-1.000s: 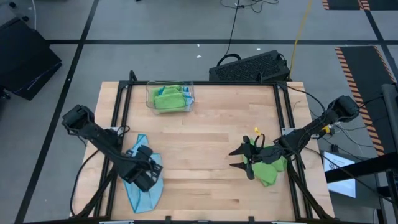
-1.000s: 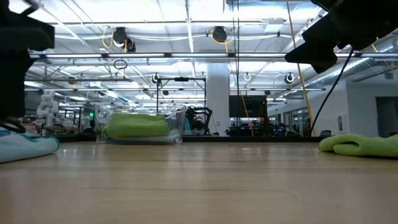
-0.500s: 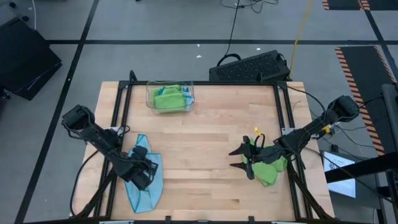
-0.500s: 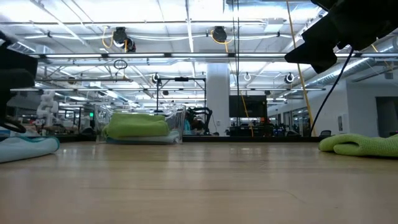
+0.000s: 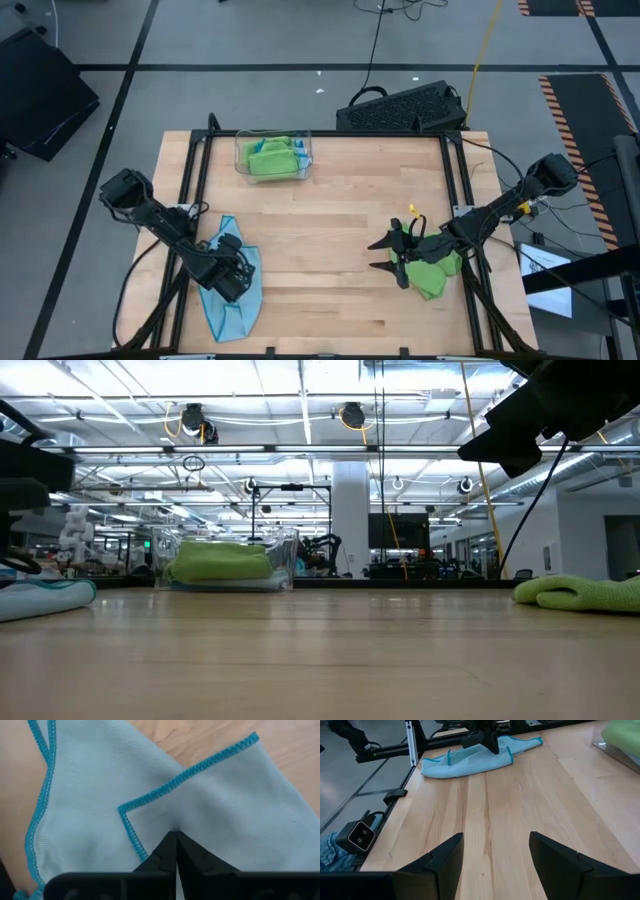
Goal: Fold microfiber towels
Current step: Fold the blue microfiber cloth
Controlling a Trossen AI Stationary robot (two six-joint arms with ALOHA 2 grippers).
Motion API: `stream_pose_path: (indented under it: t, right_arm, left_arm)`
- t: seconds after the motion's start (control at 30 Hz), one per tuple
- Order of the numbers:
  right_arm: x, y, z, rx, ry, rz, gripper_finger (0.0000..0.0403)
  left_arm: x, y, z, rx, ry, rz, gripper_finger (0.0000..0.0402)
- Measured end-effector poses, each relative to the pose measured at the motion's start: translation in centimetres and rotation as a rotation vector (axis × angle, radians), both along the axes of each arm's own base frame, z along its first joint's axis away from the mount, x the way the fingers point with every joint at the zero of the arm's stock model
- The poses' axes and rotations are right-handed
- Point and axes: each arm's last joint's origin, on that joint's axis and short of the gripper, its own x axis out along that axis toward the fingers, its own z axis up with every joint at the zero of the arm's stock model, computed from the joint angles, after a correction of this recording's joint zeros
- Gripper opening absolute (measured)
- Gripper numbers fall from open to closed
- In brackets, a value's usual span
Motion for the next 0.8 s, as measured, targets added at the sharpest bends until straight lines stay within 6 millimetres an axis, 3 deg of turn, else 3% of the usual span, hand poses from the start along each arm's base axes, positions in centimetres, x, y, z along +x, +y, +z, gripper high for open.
stream_pose_path:
  t: [0.27,0.63,0.73,0.8]
  right_arm:
    - [0.0,0.0,0.0,-0.010,-0.001,0.003,0.0217]
    - [0.0,0.0,0.0,-0.010,-0.001,0.004,0.0217]
    - [0.0,0.0,0.0,-0.020,-0.002,0.007,0.0217]
    - [0.0,0.0,0.0,-0.027,-0.003,0.003,0.0217]
  left_arm:
    - [0.0,0.0,0.4,0.010,-0.011,0.092,0.0012]
    - [-1.0,0.8,-0.7,0.025,-0.007,0.233,0.0151]
    - [-1.1,0.8,-0.8,0.018,0.008,0.208,0.0150]
    - [-0.9,0.7,-0.7,0.015,0.015,0.153,0.0126]
